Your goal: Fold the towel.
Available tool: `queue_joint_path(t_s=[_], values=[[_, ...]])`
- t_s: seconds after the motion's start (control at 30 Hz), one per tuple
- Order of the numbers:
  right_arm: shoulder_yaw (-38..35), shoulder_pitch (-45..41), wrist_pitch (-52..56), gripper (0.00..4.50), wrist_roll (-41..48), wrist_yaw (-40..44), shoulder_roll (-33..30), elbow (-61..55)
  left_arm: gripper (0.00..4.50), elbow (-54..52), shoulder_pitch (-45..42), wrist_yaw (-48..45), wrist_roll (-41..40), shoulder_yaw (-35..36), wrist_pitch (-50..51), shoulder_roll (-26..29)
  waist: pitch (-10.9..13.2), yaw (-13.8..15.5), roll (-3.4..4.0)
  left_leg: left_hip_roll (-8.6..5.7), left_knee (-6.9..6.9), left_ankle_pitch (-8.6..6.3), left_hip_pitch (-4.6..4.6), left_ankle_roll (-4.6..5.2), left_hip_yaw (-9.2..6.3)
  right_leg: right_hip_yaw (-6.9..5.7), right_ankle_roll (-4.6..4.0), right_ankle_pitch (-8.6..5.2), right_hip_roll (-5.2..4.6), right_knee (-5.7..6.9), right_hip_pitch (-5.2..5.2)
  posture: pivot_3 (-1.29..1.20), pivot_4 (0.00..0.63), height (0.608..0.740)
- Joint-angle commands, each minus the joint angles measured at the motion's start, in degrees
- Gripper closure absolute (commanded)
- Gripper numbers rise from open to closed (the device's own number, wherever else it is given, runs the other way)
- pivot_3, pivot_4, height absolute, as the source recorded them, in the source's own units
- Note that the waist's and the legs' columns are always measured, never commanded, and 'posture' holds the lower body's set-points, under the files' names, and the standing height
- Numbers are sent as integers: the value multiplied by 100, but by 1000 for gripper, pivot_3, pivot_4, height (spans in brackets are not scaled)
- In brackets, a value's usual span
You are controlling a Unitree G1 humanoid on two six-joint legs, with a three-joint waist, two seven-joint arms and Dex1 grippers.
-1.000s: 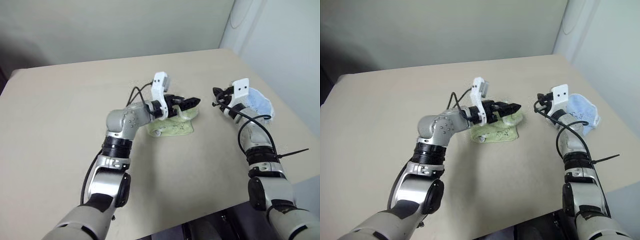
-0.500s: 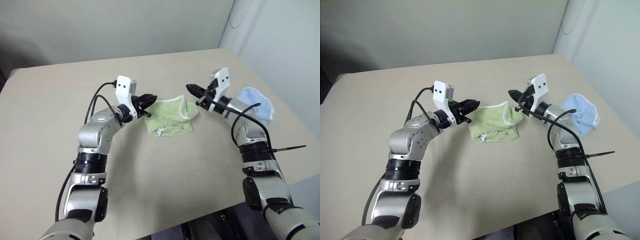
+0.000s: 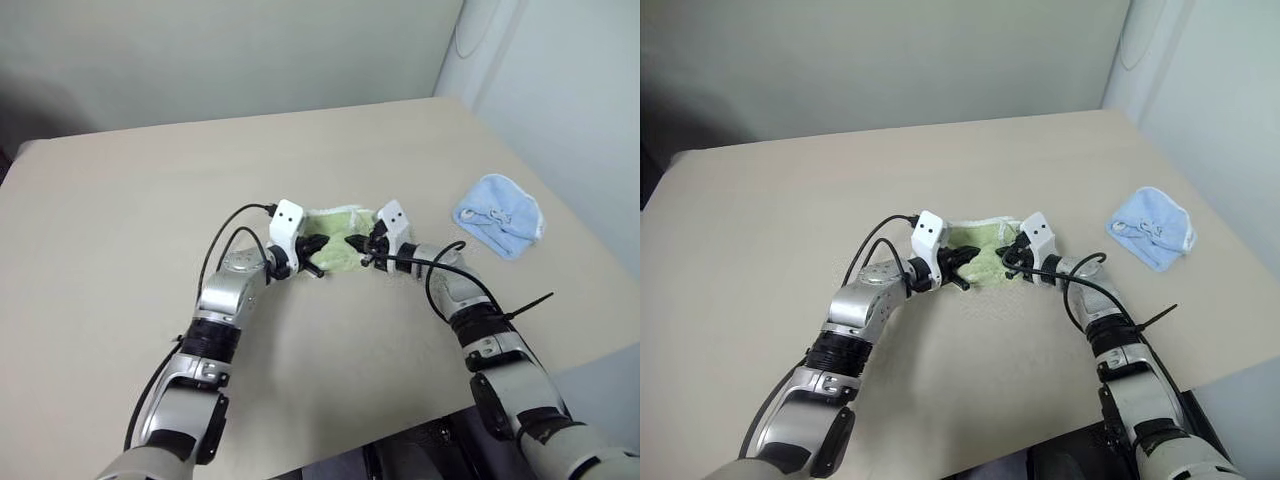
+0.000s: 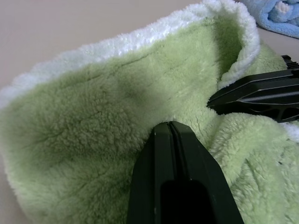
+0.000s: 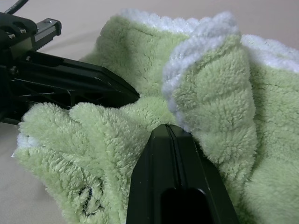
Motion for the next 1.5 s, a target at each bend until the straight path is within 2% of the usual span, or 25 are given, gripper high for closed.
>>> queue_joint_path(t_s=[0.03, 0.13, 0.23, 0.33, 0.43, 0.6, 0.77, 0.97, 1.07, 1.17, 1.2, 1.37, 1.5], values=[[-38, 90, -68, 4500, -36, 130, -152, -378, 4390, -516, 133, -40, -522, 553, -52, -160, 0, 0, 0, -9, 4, -1, 0, 2, 0, 7, 3, 2, -1, 0, 0, 0, 150, 740], [-218, 164, 163, 4500, 274, 345, -282, -1038, 4390, -1100, 137, 90, -1188, 1192, 189, -279, 1, 10, 1, -30, 6, 1, -2, -2, 3, 15, 8, 3, 0, -2, -1, 0, 150, 740], [-453, 219, 669, 3957, 720, 561, -473, -1780, 4413, -1582, 166, 263, -1668, 1704, 466, -185, 1, 2, 1, -41, 12, 3, -14, -6, 14, 32, 18, 8, 0, -10, -7, 0, 150, 740], [-684, 209, 1246, 2966, 1048, 636, -777, -2275, 4413, -1857, 459, 355, -1587, 1912, 562, 255, 1, -7, 1, -53, 14, 3, -13, -6, 34, 38, 22, 9, 1, -14, -3, 0, 150, 740], [-1057, 66, 1850, 1903, 1392, 508, -956, -2219, 4413, -2047, 962, 365, -1542, 2123, 544, 639, 1, -27, 0, -54, 10, 3, 4, -6, 28, 54, 25, 9, 2, -17, 3, 0, 150, 740], [-1268, -34, 2680, 119, 1647, 498, -1121, -1892, 4413, -2331, 1768, 595, -1641, 2535, 567, 853, 1, -34, 0, -57, 4, 3, 4, -6, 8, 65, 33, 8, 0, -17, -4, 0, 150, 740], [-1448, -281, 3317, 51, 1913, 438, -1031, -1307, 4413, -2899, 2377, 853, -1862, 2788, 703, 766, 1, -38, 0, -58, 0, 2, 4, -5, 2, 68, 33, 8, -1, -15, -9, 0, 150, 740], [-961, -269, 2403, 51, 1241, 402, -1031, -1061, 4413, -3263, 2415, 1143, -2191, 2706, 995, 583, 1, -39, 0, -60, 2, 0, 4, -1, -4, 66, 33, 8, -1, -6, -11, 0, 150, 740], [-1067, -317, 2093, 51, 1207, 332, -990, -980, 4413, -3218, 2047, 1289, -2823, 2681, 1427, 263, 1, -20, 0, -62, 4, 0, 4, 0, -4, 66, 33, 8, -3, -1, -11, 0, 150, 740], [-1304, -469, 1827, 0, 1263, 65, -902, -843, 3802, -2690, 1544, 1170, -3529, 2685, 2122, 98, 1, 0, 0, -68, 13, 0, 4, -1, 6, 62, 38, 12, -9, 2, -6, 0, 150, 740], [-1392, -525, 1759, 0, 1291, -32, -873, -800, 3463, -2499, 1392, 1133, -3623, 2636, 2289, 97, 1, -5, 1, -68, 13, 0, 4, -1, 7, 64, 40, 14, -9, 2, -8, 0, 150, 740], [-1725, -616, 1536, 0, 1411, -353, -813, -838, 1678, -1232, 692, 912, -3523, 2367, 2614, 199, 1, -16, 0, -67, 13, 1, 7, -2, 1, 68, 42, 16, -8, -1, -11, 0, 150, 740], [-1882, -485, 1565, 0, 1497, -510, -809, -1120, 290, -291, 239, 643, -3042, 1822, 2679, 315, 1, -18, 1, -67, 13, 1, 7, -3, -6, 70, 43, 16, -9, -4, -15, 0, 150, 740]])
